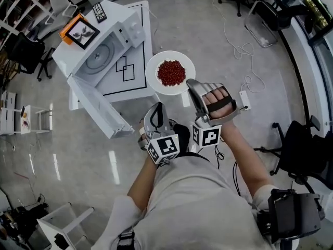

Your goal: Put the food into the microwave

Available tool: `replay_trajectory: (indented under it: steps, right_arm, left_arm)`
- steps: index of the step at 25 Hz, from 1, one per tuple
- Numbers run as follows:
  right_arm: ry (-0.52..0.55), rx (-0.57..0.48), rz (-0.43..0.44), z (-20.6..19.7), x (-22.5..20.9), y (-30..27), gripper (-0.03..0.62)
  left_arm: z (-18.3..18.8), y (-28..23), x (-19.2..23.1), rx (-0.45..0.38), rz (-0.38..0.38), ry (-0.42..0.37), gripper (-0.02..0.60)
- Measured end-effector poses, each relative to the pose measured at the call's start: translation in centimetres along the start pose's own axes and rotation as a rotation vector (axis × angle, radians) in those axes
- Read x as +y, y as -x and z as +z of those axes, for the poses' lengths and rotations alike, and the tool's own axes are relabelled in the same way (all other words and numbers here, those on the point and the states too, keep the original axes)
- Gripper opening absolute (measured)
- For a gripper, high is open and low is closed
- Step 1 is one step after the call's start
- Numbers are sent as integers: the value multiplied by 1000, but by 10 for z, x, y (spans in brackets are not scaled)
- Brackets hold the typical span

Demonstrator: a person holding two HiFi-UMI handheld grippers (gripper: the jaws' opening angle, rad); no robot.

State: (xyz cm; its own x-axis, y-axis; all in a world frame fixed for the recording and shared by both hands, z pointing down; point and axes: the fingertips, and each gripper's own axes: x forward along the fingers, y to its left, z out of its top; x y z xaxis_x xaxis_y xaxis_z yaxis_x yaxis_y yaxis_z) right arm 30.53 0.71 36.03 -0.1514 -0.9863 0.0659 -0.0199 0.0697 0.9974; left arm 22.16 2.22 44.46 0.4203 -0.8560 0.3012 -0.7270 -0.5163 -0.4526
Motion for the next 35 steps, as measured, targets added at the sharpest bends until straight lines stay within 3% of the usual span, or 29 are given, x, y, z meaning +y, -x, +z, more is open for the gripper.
replay_trajectory:
  steps: [14, 23, 31, 35]
  right_arm:
    - [-18, -279, 49, 45, 29, -133, 26]
    - [0, -424, 69, 87, 61, -182, 26]
    - [13, -495, 136, 115, 86, -201, 26]
    - [20, -509, 168, 127, 92, -221, 26]
  left_arm:
    - [-35, -93, 64, 14, 179, 264, 8]
    - [-64, -102, 111, 47, 303, 312, 8]
    - [-96, -94, 116, 122, 381, 405, 8]
    - [-99, -95, 124, 131, 411, 410, 8]
